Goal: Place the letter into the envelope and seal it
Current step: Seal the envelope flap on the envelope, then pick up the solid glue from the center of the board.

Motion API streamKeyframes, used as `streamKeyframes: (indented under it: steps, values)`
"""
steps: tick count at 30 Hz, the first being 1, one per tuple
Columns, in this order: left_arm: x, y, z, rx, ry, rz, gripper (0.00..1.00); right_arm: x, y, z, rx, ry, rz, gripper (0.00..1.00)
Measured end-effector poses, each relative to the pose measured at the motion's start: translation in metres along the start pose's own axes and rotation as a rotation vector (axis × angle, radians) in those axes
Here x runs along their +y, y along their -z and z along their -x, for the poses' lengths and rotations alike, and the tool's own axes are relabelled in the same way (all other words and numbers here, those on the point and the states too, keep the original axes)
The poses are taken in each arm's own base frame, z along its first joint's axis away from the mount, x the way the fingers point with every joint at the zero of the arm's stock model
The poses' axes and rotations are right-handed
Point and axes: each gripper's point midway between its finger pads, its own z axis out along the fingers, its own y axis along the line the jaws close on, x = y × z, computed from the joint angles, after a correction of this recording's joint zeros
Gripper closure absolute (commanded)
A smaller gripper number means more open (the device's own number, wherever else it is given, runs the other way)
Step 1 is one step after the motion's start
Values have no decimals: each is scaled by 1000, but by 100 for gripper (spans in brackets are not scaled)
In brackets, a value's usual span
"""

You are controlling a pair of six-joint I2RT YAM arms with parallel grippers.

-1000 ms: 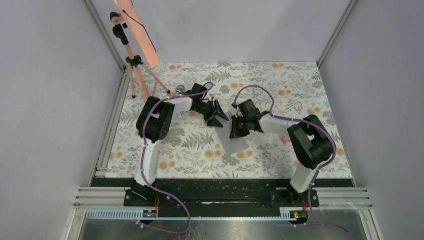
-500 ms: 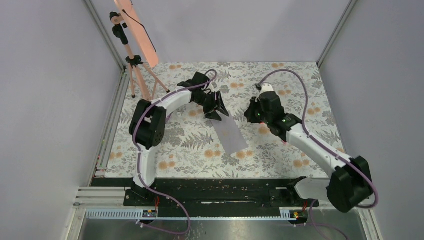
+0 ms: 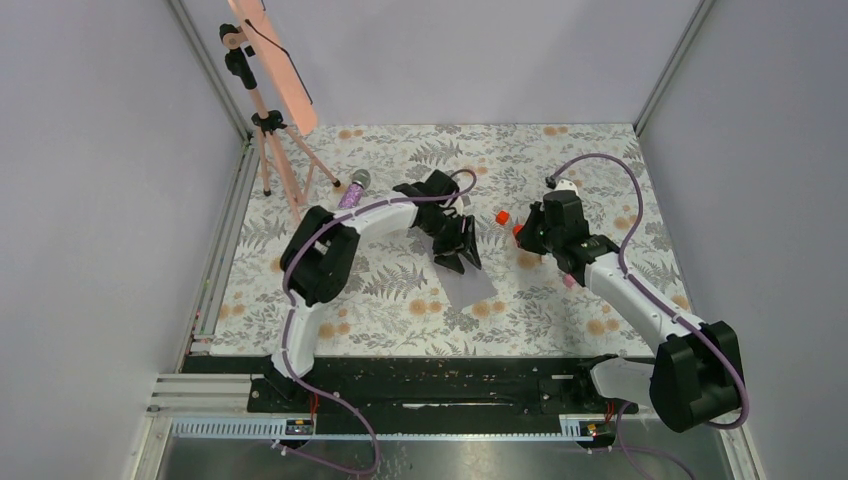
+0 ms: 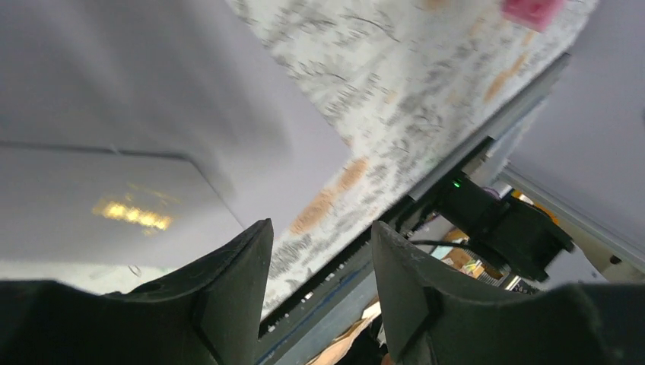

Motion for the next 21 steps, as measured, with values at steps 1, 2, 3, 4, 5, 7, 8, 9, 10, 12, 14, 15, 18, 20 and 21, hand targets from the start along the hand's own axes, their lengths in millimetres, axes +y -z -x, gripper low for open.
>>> streamKeyframes:
  steps: [1,2,3,4,5,7,8,9,10,12,14,15,18,20,21]
  values:
    - [5,-6,0,4,6,13,48,1,0,0,2,-3,2,100]
    - [12,-12,1,7,14,29,48,0,0,0,2,-5,3,100]
    - [22,-19,3,9,27,52,48,0,0,0,3,-7,4,100]
    - [30,-25,4,14,40,69,49,1,0,0,5,-9,6,100]
    - [33,-28,3,34,65,62,49,0,0,0,5,-10,5,100]
    - [33,-26,5,37,75,59,48,-4,0,-2,15,-12,-8,92]
    - [33,-25,8,29,69,66,48,-7,-1,-4,28,-12,-21,83]
    - [34,-24,8,27,62,73,48,-10,-2,-5,37,-13,-34,73]
    - [34,-23,9,27,55,78,48,-15,-4,-6,54,-11,-56,64]
    - [33,-19,9,27,36,90,48,-25,-11,-4,88,-14,-104,54]
    - [29,-11,8,25,16,98,48,-36,-20,0,109,-14,-156,53]
    - [24,-6,8,19,0,97,48,-41,-24,2,122,-11,-181,52]
    - [3,19,8,-21,-58,75,48,-62,-35,0,163,-1,-260,52]
    - [-14,39,9,-60,-98,49,48,-75,-38,-5,194,5,-299,52]
    - [-22,48,9,-80,-118,37,48,-80,-39,-8,208,8,-313,51]
